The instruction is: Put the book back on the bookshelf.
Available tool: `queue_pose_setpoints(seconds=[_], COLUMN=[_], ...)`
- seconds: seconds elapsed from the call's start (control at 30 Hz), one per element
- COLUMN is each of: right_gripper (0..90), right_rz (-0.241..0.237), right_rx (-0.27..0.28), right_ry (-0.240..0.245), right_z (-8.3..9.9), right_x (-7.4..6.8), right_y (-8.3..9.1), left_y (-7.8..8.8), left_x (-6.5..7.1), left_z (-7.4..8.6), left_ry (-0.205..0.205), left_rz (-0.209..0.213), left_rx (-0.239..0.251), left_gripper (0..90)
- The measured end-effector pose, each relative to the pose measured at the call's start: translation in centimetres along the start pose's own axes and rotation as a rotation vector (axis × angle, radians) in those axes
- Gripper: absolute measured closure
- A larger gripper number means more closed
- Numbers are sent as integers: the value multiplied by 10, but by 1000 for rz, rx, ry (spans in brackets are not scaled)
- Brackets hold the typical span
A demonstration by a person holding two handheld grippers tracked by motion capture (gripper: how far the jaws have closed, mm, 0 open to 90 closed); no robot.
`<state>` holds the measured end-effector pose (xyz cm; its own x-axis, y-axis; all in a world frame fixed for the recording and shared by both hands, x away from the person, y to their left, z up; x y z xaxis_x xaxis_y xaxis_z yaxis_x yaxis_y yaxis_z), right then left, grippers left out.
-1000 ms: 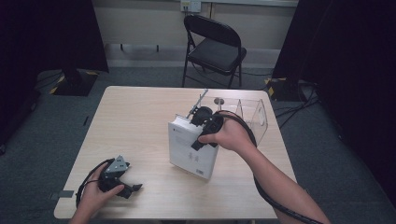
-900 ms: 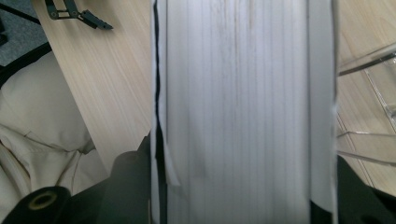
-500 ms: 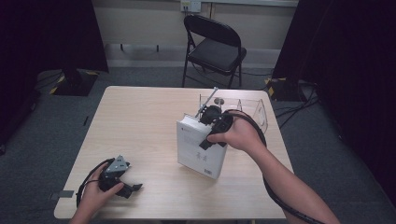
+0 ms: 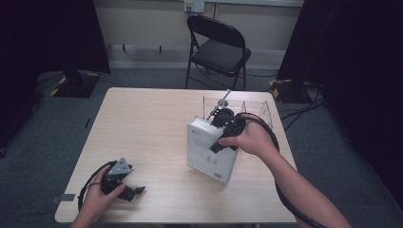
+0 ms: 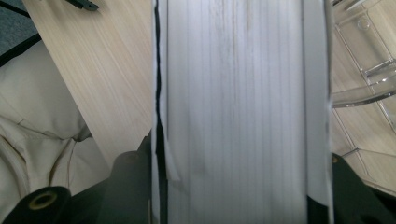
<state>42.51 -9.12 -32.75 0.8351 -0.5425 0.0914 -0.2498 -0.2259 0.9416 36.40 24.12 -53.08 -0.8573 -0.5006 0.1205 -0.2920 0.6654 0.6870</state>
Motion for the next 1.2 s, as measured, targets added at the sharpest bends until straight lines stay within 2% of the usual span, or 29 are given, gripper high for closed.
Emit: queue_pose_setpoints(seconds=[0.13,0.63,0.77,0.97,1.2], right_gripper=[524,524,524,524,524], right_rz=[5,15,23,23,33], right_rx=[1,-2,-4,5,6], right_ry=[4,-45,-43,-84,-101], right_z=[3,20,24,33,40], right_x=[1,10,13,19,26], right_y=[2,7,9,13,18], left_y=[0,-1,-1,-1,-2], left_x=[0,0,0,0,0], left_z=[0,0,-1,-1,-1], left_ry=[4,2,0,7,6], left_rz=[4,5,6,6,8], left_rx=[1,0,-1,5,5], left_gripper=[0,0,0,0,0])
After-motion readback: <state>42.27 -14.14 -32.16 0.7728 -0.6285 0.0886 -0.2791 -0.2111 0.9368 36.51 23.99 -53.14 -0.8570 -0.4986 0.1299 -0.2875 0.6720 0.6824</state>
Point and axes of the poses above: each handheld gripper's, and its own axes: y roughly backward along the jaws, z roughly out of its underside, x roughly to its right, the point moved 4 cm from there along -y, roughly forward along the jaws, and after that the axes turned 10 degrees about z, right-handed, at the moved point
